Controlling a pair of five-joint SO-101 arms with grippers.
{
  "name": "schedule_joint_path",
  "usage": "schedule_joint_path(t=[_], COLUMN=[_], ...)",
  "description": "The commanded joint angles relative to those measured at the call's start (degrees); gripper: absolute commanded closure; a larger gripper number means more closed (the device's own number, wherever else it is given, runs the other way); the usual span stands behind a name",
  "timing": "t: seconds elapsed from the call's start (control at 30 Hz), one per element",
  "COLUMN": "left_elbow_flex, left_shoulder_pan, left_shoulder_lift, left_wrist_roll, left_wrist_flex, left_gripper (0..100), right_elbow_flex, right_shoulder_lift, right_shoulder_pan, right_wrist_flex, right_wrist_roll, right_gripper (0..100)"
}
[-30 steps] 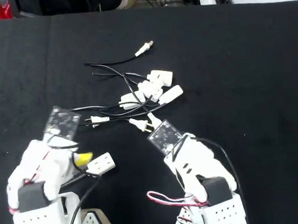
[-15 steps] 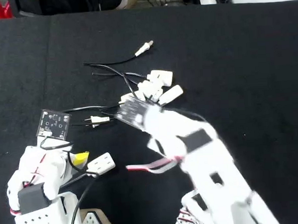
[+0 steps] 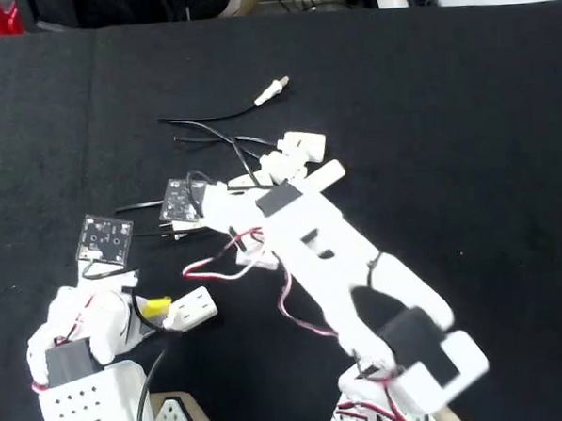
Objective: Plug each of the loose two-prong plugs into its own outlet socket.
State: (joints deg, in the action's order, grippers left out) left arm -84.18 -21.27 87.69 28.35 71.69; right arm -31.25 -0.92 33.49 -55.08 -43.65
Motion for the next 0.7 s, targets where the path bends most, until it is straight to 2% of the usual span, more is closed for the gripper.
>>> schedule_joint_path(t=[0.0,0.23,0.4,0.67], left_elbow_flex=[-1.10,-1.54,-2.07,-2.07], left_shoulder_pan=[-0.66,-0.48,-0.22,-0.57], left_shoulder_lift=[0.26,0.26,0.26,0.26], left_wrist_roll=[3.52,3.87,3.87,3.87], left_wrist_flex=[-1.23,-1.32,-1.58,-1.58], left_gripper=[60,60,60,60], right_elbow_flex=[6.46,16.84,20.79,21.93], right_shoulder_lift=[4.35,12.18,17.01,20.88], right_shoulder_pan=[-1.58,-7.12,-6.33,-5.71], right_wrist_flex=[1.41,-5.01,-10.37,-10.99], right_wrist_roll=[-0.53,-0.53,-0.44,0.62], right_gripper=[84.5,84.6,84.6,84.6])
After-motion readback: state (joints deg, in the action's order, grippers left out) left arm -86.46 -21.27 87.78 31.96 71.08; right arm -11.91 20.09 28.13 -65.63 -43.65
